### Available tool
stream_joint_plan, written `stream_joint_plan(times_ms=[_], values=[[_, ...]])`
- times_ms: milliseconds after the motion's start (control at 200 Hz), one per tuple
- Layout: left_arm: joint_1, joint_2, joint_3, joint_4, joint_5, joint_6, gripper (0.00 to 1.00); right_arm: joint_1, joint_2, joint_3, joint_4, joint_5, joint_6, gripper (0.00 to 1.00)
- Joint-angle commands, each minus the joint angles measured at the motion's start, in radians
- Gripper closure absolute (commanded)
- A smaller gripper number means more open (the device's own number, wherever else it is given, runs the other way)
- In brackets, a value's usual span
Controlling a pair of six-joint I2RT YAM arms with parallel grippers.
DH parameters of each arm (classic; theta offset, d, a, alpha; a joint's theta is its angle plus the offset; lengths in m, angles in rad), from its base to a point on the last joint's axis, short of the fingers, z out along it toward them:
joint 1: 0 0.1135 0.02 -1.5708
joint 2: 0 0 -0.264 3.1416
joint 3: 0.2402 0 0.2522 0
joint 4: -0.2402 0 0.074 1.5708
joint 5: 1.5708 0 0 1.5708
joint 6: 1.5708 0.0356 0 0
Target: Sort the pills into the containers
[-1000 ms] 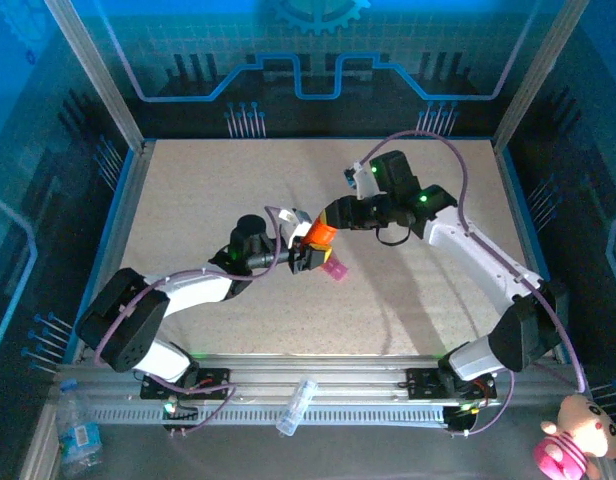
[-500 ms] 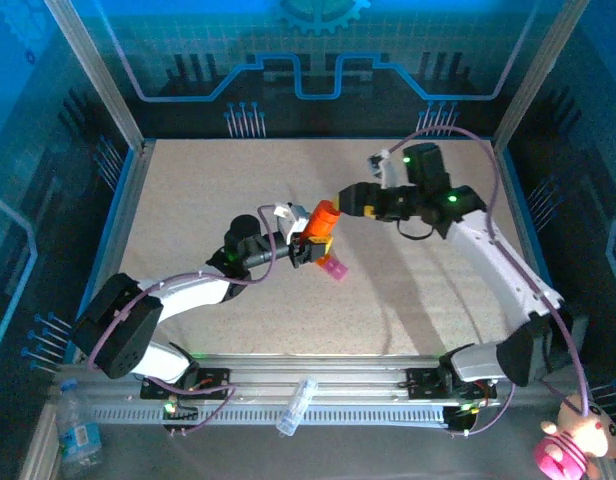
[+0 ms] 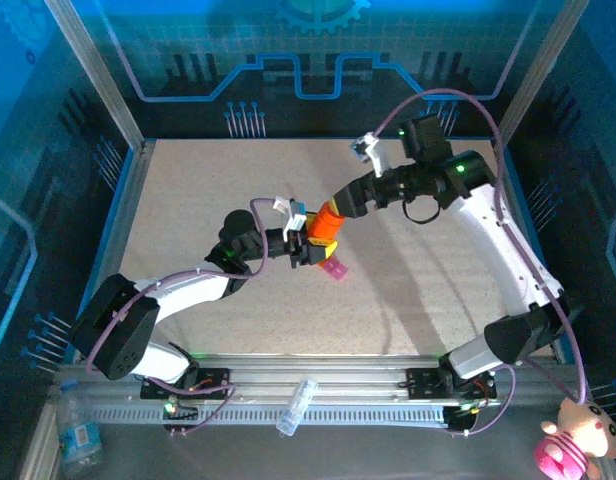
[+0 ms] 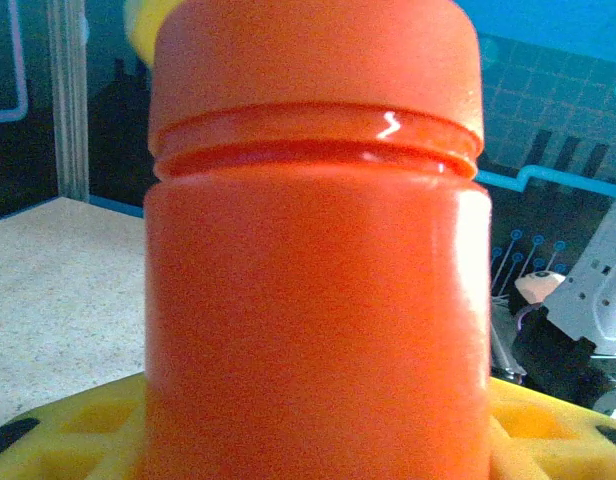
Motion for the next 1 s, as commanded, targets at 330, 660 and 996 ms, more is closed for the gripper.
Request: stream_joint_plan(times_ms=[330,660,996], values=[[0.003,0.016,0.039,0.053,0.042,-0.027,1.0,0.061,0.04,0.004,-0.112,0.049,-0.079,0.4],[-0.013,-0.006,0.036,0.02,-0.141,0.07,1.0,0.093,-0.029,-0.27,0.181,0.138,0.284,0.62],[-0.129,-0.018,0.042,-0.049,-0.45,0.312,1.0,0.148,-0.021,-0.495,0.529,0.257,0.671,0.61]])
